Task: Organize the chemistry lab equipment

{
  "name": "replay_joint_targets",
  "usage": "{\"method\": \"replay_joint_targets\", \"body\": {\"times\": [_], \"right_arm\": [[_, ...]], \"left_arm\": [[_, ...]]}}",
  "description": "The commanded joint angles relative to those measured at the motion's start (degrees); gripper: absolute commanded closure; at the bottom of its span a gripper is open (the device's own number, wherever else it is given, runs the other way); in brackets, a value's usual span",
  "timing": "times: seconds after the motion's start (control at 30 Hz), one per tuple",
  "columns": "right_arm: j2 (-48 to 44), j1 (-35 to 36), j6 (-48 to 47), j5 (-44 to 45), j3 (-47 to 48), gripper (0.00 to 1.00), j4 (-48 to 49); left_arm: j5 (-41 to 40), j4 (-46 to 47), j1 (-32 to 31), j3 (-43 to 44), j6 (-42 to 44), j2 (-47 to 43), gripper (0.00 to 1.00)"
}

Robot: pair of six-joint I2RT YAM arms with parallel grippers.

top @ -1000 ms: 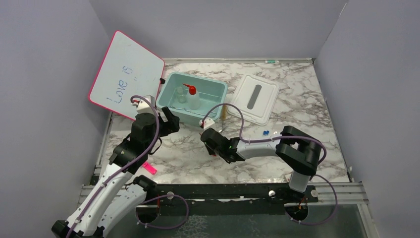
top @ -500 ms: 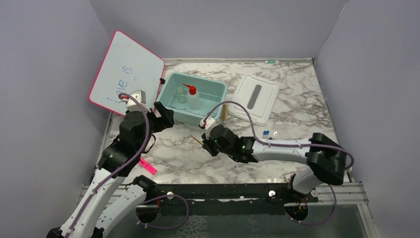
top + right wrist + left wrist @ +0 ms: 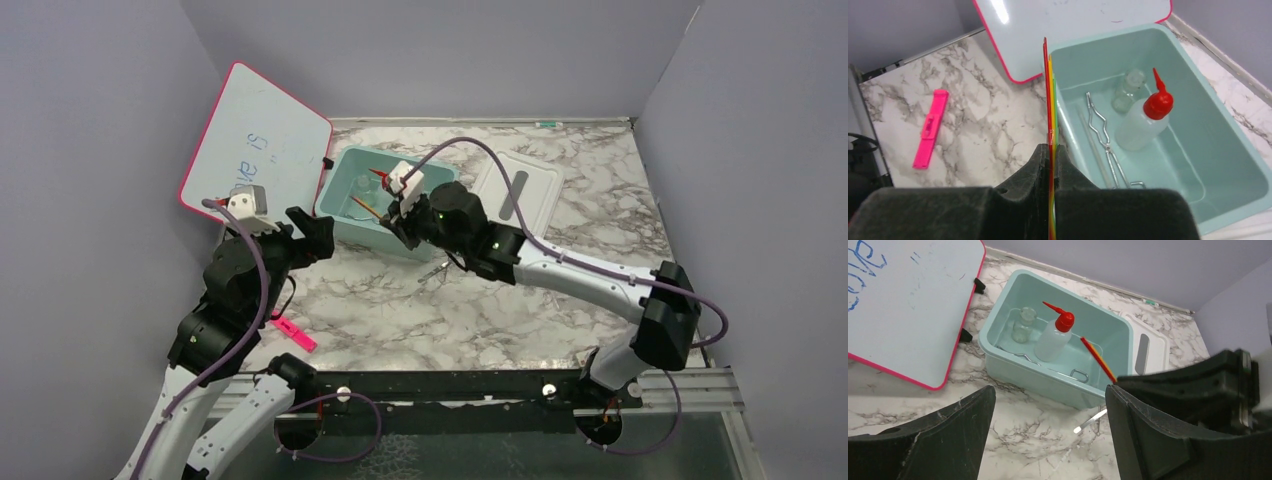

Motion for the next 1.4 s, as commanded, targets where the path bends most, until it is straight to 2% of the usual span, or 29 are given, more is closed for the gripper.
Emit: {"method": "replay_joint_targets", "body": {"times": [0.0,0.2,0.33,0.43,0.63,0.73,0.87,0.97,1.2,1.37], "right_arm": [[6.2,-6.7,-5.2,-11.4,6.3,0.99,-4.3],[16.6,-13.2,-5.8,-21.5,14.8,0.99,-8.9],[23.5,-15.0,-9.0,-28.4,20.7,0.99,-13.9],[27.4,-15.2,-10.1,-29.7,23.5,0.99,-16.7],[30.8,-16.3,-10.1,-31.5,23.7,0.95,-15.5],[31.8,-16.4,-9.5,-31.6,23.9,0.85,-15.1],[30.0,-16.6,-7.7,-31.2,23.0,0.7,-13.8],[26.5,-16.7,-5.8,-30.7,20.9,0.64,-11.9],[16.1,-16.7,1.2,-24.1,15.9,0.61,-9.9],[4.7,-16.7,11.0,-15.7,7.7,0.6,-8.7]], "left_arm": [[1.0,-2.6,-0.2,0.3,0.2,-1.3,0.17],[7.8,-4.6,-0.2,-0.3,-2.1,-0.7,0.16],[9.3,-5.9,-0.2,-2.6,-4.8,-1.9,0.16],[8.9,-5.6,-0.2,-5.7,-7.0,-3.7,0.16],[9.2,-5.4,-0.2,-8.3,-8.2,-3.4,0.16],[10.0,-5.1,-0.2,-9.3,-8.7,-2.8,0.16],[12.7,-4.5,-0.2,-9.8,-8.6,-1.6,0.16],[14.1,-4.0,-0.2,-9.5,-7.7,-0.9,0.16],[19.2,-2.5,-0.2,-8.2,-4.4,2.0,0.16],[26.0,-0.7,-0.2,-7.3,-0.7,6.2,0.16]]}}
